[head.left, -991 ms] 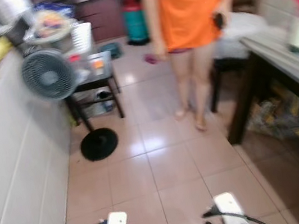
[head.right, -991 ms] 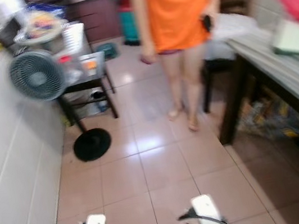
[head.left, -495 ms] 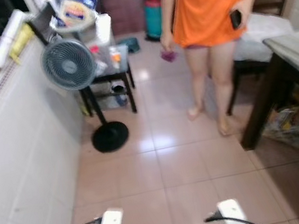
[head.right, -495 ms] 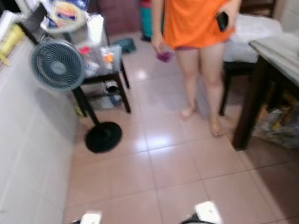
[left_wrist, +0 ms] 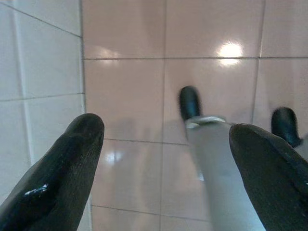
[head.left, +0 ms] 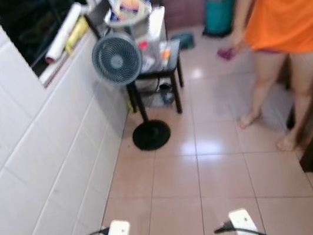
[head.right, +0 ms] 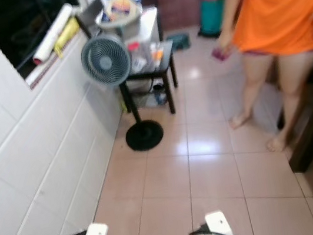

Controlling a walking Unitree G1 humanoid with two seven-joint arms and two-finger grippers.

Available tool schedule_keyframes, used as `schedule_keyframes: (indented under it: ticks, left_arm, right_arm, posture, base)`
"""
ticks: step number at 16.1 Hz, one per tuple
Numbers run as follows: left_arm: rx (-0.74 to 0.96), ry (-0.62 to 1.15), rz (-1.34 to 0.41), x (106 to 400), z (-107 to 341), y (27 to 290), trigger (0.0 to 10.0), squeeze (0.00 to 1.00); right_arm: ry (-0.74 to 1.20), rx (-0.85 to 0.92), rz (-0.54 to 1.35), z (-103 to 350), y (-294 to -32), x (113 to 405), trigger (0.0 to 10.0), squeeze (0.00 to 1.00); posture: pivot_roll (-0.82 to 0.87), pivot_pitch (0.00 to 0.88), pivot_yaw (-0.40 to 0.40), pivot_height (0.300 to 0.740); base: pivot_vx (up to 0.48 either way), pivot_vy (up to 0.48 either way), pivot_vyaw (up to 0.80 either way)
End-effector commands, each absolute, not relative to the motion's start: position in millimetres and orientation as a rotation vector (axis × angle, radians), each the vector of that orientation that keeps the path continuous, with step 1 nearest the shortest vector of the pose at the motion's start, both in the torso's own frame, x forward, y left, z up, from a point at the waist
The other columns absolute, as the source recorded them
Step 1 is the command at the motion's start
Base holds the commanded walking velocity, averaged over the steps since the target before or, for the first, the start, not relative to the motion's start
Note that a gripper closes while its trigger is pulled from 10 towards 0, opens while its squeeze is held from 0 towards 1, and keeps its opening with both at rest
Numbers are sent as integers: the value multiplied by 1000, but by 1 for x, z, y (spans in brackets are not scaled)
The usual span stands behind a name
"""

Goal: Setting the table

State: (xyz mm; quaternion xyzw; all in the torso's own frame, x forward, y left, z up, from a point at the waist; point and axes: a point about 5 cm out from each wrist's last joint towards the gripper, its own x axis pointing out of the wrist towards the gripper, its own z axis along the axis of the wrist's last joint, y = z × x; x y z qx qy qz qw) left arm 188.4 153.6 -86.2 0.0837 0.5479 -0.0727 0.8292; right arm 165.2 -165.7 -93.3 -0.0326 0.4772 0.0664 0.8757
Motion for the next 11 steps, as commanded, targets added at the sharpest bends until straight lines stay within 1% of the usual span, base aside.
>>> schedule_keyframes:
  ticks: [1, 9, 11]
  left_arm:
    - [203, 1161, -155, 190, -85, 161, 10000, 0]
    - [215, 1146, -183, 192, -84, 161, 10000, 0]
    - [222, 1148, -189, 193, -84, 161, 10000, 0]
  right_arm:
    - [985, -69, 137, -92, -163, 169, 10000, 0]
    - [990, -95, 139, -92, -167, 167, 10000, 0]
    - [989, -96, 138, -93, -169, 166, 10000, 0]
  posture:
    - [-116, 0, 44, 740]
    - [-126, 0, 51, 740]
    - [-128, 0, 50, 740]
  base:
    - [0, 0, 0]
    - [0, 0, 0]
    - [0, 0, 778]
